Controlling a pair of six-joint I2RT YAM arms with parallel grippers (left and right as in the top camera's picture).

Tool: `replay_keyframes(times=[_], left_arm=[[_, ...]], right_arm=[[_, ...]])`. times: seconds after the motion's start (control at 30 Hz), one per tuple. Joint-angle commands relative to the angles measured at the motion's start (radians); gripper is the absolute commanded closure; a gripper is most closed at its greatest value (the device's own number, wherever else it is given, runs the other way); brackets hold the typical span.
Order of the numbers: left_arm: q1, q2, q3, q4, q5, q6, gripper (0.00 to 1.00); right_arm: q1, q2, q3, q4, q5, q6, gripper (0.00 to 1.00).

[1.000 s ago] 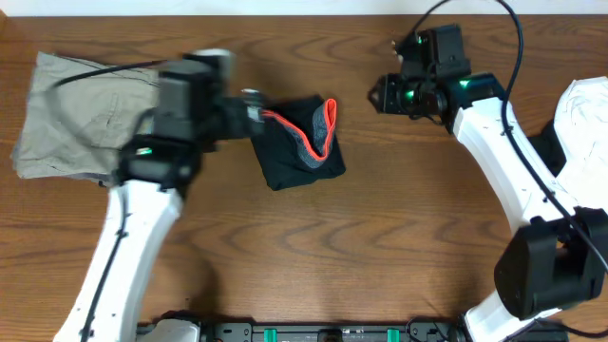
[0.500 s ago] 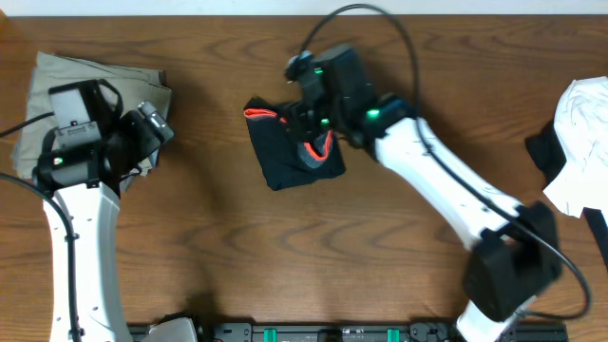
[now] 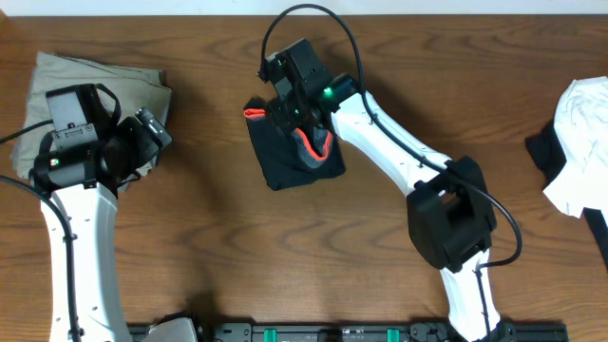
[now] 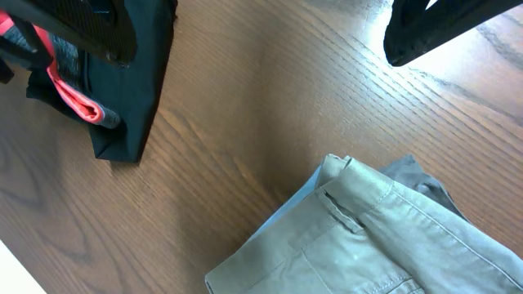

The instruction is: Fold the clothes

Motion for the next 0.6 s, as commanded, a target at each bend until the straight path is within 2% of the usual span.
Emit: replay_keyframes(times=[0.0,0.57], left_arm=[[0.004,0.010,0.000,-0.002,-0.009,-0.005,0.02],[0.004,0.015,-0.004,0.002,-0.009,-0.005,0.02]], right_arm=[[0.002,0.013,0.035,-0.011,0.012,-0.026,0.40],[0.032,0.077,0.031,-0.077,0.016,-0.060,0.45]])
